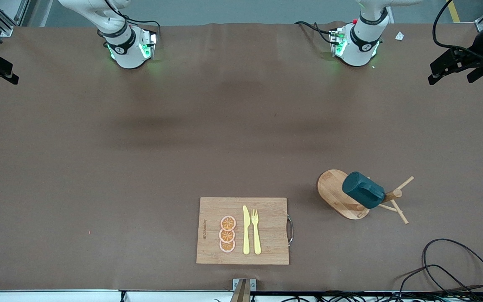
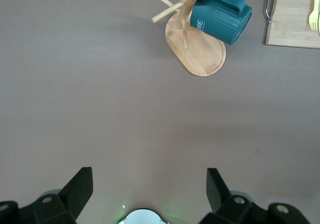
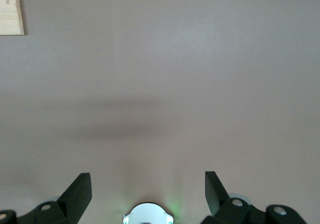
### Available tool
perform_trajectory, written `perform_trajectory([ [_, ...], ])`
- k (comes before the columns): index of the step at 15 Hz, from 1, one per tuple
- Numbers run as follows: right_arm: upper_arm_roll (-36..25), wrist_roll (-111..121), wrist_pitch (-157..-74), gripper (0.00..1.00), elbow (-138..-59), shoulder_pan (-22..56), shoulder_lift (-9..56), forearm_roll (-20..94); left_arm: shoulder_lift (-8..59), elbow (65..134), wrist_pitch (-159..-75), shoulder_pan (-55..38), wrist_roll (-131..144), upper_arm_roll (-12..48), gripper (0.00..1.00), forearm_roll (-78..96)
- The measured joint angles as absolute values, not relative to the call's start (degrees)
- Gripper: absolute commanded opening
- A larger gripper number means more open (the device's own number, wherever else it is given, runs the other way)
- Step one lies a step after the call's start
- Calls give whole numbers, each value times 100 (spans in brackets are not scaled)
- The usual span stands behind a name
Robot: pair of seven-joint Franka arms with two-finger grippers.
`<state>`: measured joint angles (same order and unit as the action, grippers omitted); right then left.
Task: Transfer cup from left to right arm and place
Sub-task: 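Move the left gripper toward the teal mug on the wooden stand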
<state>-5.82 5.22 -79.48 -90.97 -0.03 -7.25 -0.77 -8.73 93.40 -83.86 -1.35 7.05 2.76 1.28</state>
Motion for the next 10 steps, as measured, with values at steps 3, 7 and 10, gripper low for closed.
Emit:
perform_trajectory([
  [3,-581,522,-7948,100,-9097,-3,-725,-77,-869,9339,-8386,-135,901,276,100,128],
  [7,-581,522,-7947,100,-9098,-3,-725,-77,-622,9112,-8399,-137,1133,283,100,128],
  [10,-581,522,-7947,100,-9097,-3,-725,-77,-380,9082,-8607,-142,1378,295,100,181],
])
